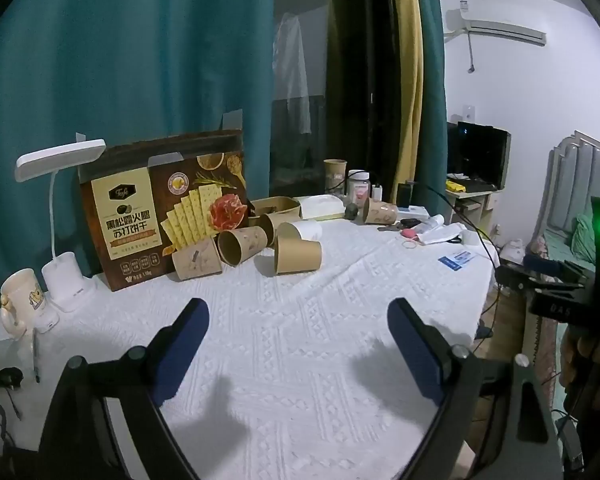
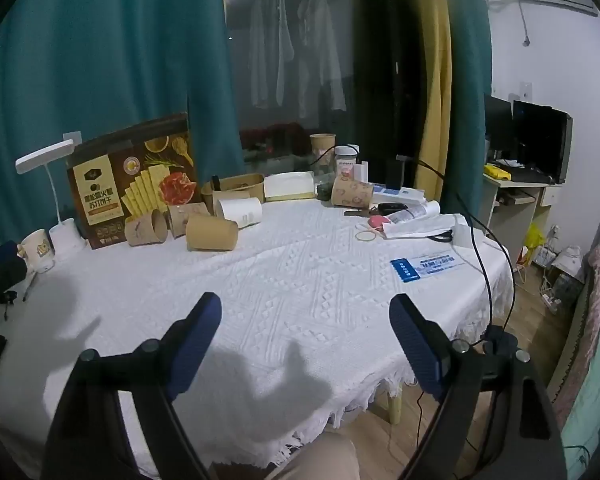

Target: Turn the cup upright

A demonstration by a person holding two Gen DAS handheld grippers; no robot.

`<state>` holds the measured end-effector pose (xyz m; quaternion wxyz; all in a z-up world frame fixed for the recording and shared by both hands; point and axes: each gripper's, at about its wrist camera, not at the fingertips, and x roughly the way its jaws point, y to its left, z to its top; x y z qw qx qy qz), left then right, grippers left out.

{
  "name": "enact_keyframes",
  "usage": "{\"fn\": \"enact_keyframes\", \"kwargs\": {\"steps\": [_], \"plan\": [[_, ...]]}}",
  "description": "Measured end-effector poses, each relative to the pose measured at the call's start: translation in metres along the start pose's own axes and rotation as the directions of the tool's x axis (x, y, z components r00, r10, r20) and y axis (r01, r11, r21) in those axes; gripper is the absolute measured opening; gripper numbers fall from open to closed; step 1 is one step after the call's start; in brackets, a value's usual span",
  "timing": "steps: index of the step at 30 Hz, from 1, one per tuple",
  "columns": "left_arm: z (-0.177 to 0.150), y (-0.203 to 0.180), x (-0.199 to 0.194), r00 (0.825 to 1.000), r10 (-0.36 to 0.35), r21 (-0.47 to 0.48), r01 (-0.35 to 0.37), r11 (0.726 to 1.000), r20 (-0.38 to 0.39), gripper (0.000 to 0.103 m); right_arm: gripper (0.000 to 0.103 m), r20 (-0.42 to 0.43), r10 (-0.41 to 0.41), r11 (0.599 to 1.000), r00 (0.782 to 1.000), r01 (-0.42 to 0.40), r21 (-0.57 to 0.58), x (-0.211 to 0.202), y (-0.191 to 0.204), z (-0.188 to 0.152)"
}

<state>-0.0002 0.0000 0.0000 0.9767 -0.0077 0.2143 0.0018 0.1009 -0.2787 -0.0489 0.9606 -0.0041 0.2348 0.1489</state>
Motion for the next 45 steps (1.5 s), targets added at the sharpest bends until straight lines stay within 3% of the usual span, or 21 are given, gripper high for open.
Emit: {"fn": "enact_keyframes", "kwargs": {"steps": [45], "plan": [[0.006,-0.006,-0.006,1.0,-0.007,0.003,0.007,1.0,0.013,0.091,0.084,0.018,0.003,1.0,1.0,-0.003,-0.006,-0.012,-0.002,0.002]]}}
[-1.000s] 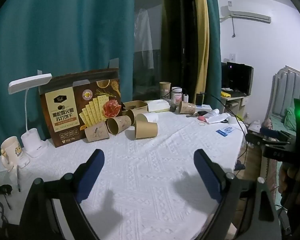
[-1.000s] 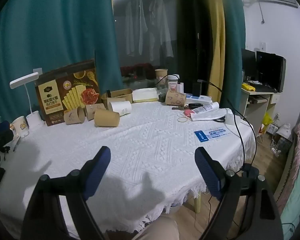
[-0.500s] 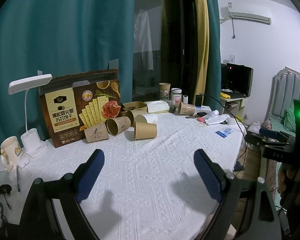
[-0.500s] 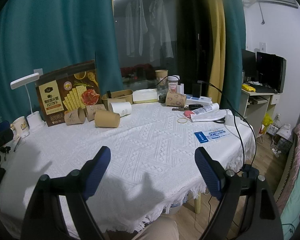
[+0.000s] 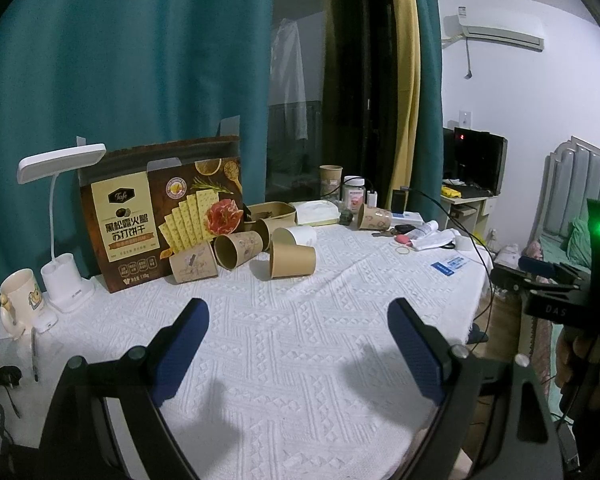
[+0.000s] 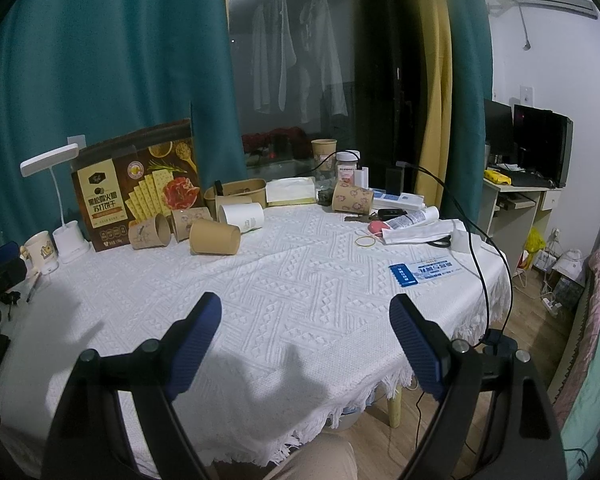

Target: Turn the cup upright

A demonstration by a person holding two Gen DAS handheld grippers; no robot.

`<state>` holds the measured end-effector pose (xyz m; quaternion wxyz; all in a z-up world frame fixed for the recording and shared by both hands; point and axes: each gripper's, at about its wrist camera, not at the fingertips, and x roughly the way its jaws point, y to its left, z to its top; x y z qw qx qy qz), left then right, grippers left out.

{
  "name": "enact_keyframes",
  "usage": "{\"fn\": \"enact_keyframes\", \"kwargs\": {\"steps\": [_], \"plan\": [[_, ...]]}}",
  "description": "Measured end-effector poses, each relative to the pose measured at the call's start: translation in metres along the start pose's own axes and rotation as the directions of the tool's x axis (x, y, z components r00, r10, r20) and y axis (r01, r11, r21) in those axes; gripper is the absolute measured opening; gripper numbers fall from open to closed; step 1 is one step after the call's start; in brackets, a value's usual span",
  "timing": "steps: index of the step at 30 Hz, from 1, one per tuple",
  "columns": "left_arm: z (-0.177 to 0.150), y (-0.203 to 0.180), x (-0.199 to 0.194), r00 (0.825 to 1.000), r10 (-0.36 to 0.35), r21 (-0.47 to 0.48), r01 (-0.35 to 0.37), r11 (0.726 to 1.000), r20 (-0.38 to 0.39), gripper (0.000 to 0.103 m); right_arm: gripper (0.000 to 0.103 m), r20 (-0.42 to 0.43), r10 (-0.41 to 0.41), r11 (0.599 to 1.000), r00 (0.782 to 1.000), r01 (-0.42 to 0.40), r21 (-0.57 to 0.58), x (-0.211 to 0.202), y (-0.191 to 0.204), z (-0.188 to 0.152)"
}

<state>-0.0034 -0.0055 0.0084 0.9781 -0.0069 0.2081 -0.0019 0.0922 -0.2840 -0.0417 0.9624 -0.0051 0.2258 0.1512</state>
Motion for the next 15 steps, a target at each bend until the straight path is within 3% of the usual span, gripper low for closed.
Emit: {"fn": "enact_keyframes", "kwargs": {"steps": [15], "plan": [[-0.004,0.0019,0.0017,1.0,-0.002,-0.008,0.002,1.0,-0.002,0.091,0.084,-0.001,-0.002,1.0,1.0,0.002,-0.001,0.0007,-0.0002,0.0011]]}}
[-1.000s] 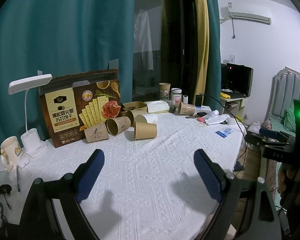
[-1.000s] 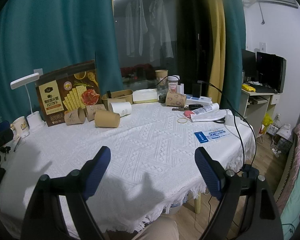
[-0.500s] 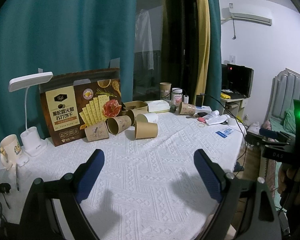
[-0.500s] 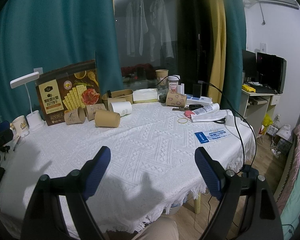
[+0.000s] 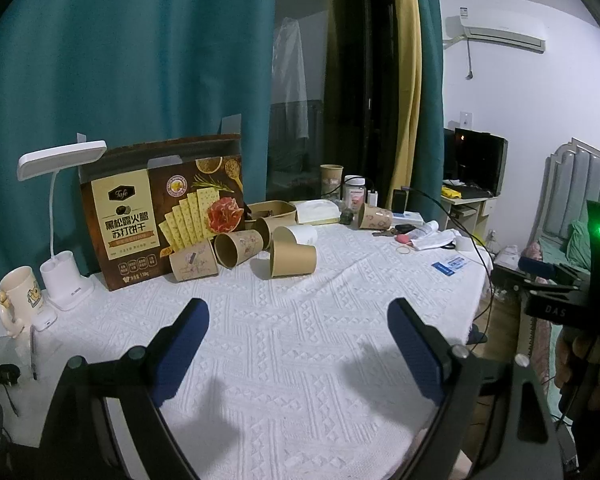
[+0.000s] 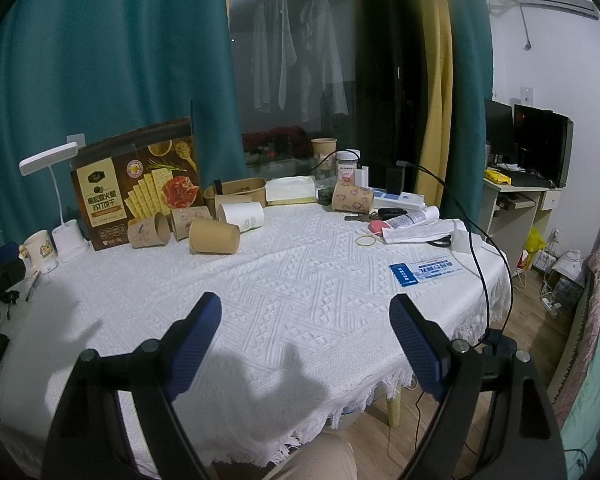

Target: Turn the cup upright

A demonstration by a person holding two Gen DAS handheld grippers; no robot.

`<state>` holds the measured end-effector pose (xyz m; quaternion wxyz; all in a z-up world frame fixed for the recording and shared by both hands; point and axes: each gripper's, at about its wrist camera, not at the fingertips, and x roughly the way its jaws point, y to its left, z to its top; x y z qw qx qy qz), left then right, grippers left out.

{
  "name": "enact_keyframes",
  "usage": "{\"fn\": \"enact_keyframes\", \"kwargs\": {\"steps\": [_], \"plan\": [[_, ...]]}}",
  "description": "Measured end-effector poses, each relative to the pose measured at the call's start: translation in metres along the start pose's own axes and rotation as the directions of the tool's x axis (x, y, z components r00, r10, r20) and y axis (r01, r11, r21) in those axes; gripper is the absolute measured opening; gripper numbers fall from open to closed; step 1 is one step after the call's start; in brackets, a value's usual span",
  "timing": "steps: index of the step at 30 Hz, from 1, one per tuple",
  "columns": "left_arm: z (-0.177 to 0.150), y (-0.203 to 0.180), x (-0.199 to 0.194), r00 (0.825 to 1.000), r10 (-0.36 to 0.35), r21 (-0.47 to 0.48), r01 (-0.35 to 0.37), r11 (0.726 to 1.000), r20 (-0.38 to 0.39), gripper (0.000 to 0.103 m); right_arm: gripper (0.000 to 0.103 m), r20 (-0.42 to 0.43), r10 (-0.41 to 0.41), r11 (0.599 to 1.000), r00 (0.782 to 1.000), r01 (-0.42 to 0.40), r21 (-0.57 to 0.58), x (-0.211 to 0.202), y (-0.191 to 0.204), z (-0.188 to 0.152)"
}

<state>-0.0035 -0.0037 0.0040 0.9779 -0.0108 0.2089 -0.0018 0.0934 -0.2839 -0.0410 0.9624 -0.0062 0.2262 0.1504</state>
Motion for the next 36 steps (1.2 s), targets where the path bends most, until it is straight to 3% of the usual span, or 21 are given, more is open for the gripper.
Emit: {"fn": "enact_keyframes", "kwargs": {"steps": [36], "plan": [[0.0015,-0.0001,0.0074,1.0,-0.003,0.007,0.004,1.0,-0.016,0.091,0.084,-0.007,0.002,1.0,1.0,-0.002,0.0,0.0005,0.0,0.0]]}}
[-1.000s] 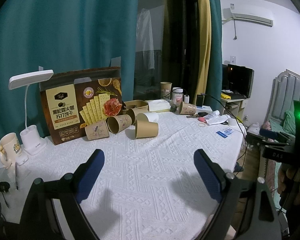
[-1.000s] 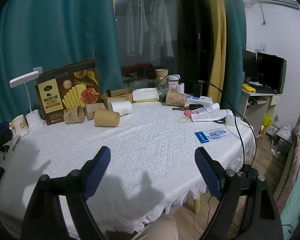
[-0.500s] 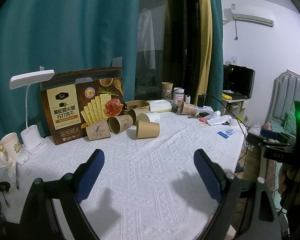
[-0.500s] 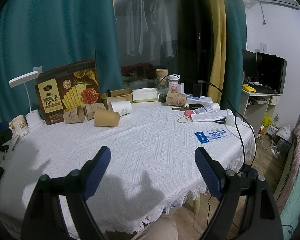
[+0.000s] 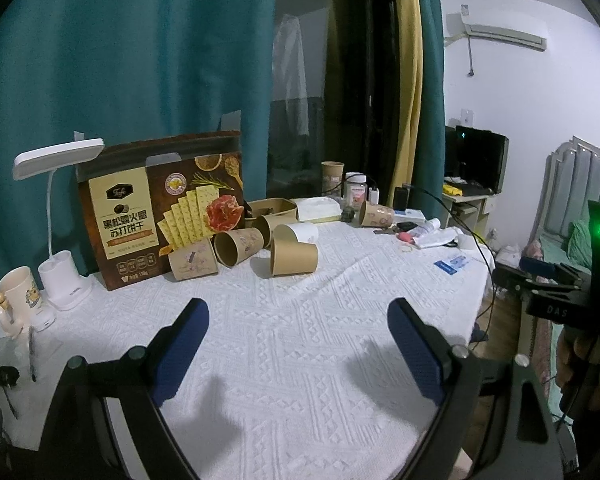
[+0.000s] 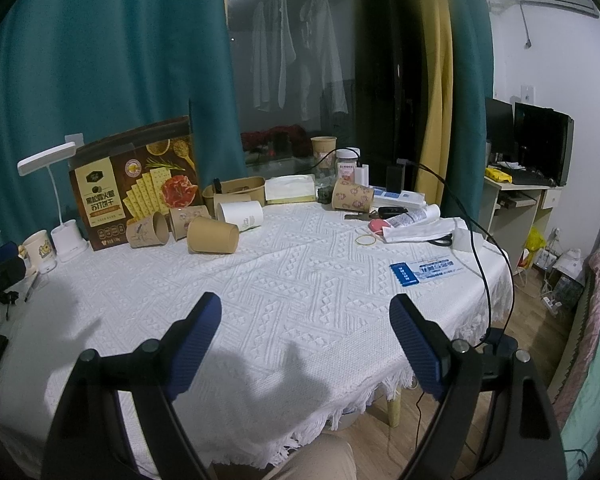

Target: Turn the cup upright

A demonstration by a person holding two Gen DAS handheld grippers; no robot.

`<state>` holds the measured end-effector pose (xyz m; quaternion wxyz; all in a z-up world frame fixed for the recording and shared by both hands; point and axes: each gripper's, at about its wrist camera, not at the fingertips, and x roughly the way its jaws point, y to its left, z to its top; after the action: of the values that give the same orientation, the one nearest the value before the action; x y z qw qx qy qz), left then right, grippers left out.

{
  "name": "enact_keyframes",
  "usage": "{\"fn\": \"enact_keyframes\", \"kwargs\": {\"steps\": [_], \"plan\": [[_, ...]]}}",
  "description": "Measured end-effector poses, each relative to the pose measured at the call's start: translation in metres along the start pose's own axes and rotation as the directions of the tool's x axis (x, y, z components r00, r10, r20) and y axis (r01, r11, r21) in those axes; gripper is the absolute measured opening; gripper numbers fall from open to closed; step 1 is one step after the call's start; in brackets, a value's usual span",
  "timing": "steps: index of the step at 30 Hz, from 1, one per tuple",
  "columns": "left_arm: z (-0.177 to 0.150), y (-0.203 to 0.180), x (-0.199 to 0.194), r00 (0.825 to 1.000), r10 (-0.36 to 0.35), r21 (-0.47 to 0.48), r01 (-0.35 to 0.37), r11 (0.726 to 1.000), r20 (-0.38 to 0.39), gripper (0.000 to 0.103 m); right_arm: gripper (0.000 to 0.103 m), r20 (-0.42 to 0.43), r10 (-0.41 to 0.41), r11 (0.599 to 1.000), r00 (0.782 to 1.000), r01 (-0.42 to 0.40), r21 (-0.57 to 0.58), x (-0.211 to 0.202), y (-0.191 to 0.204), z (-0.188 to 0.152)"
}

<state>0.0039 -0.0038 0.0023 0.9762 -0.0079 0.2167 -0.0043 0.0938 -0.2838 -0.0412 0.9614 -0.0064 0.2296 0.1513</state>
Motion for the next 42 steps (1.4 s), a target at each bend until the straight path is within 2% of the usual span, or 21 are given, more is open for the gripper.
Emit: {"fn": "enact_keyframes", "kwargs": {"steps": [3,8,14,17,21,25,28,31,33,36,39,42], "plan": [[0.008,-0.004,0.015,0.999,-0.021,0.043,0.022,0.999,-0.03,0.091,0.084,-0.014,0.003,1.0,1.0,-0.003,0.005,0.006,-0.004,-0.002],[0.023,-0.018,0.064,0.992,-0.048,0.188,0.07,0.98,-0.12,0.091,0.084,-0.063,-0.018,1.0,0.998,0.02,0.02,0.035,-0.023,-0.005],[0.04,-0.042,0.151,0.966,-0.039,0.346,0.128,0.929,-0.255,0.091,0.084,-0.145,-0.079,0.995,0.986,0.086,0.046,0.084,-0.066,-0.005],[0.055,-0.054,0.196,0.958,-0.031,0.414,0.153,0.898,-0.286,0.091,0.084,-0.176,-0.102,0.99,0.979,0.116,0.073,0.109,-0.092,-0.003],[0.073,-0.073,0.261,0.949,-0.017,0.529,0.19,0.827,-0.315,0.091,0.084,-0.2,-0.127,0.985,0.971,0.147,0.088,0.137,-0.119,-0.002],[0.086,-0.098,0.332,0.944,0.006,0.64,0.218,0.736,-0.329,0.091,0.084,-0.226,-0.144,0.98,0.964,0.17,0.104,0.166,-0.143,0.001],[0.093,-0.124,0.381,0.948,0.005,0.718,0.236,0.655,-0.317,0.091,0.084,-0.22,-0.157,0.978,0.963,0.182,0.101,0.186,-0.156,0.009],[0.1,-0.147,0.421,0.953,-0.003,0.764,0.246,0.597,-0.304,0.091,0.084,-0.196,-0.177,0.975,0.965,0.199,0.101,0.2,-0.167,0.02],[0.103,-0.162,0.44,0.96,-0.006,0.789,0.235,0.567,-0.281,0.091,0.084,-0.18,-0.194,0.971,0.964,0.215,0.107,0.207,-0.174,0.027],[0.106,-0.183,0.471,0.969,-0.006,0.834,0.216,0.508,-0.247,0.091,0.084,-0.154,-0.204,0.968,0.967,0.222,0.114,0.209,-0.18,0.035],[0.108,-0.201,0.492,0.98,0.007,0.866,0.171,0.47,-0.197,0.091,0.084,-0.14,-0.214,0.967,0.967,0.23,0.108,0.204,-0.182,0.035],[0.111,-0.218,0.508,0.982,-0.01,0.885,0.176,0.43,-0.19,0.091,0.084,-0.147,-0.223,0.966,0.964,0.239,0.097,0.196,-0.184,0.028]]}}
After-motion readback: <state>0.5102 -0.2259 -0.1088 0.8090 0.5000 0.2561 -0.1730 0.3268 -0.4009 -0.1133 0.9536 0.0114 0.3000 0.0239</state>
